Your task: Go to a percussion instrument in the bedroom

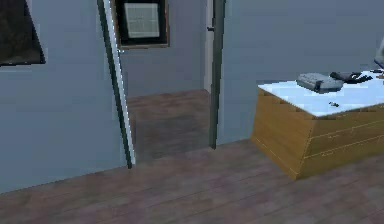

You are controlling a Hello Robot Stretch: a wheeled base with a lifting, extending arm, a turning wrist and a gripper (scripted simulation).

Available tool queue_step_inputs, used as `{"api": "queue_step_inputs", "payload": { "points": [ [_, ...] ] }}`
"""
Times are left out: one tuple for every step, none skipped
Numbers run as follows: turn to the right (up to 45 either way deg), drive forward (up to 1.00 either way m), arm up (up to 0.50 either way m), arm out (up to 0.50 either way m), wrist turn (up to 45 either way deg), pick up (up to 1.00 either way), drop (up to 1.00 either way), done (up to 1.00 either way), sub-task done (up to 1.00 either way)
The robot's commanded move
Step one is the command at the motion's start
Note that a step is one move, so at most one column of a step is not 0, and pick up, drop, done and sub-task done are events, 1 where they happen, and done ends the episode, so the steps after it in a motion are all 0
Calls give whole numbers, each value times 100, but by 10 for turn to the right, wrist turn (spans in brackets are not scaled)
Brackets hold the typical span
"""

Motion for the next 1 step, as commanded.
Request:
{"api": "queue_step_inputs", "payload": {
  "points": [
    [0, 30, 0, 0, 0, 0, 0, 0, 0]
  ]
}}
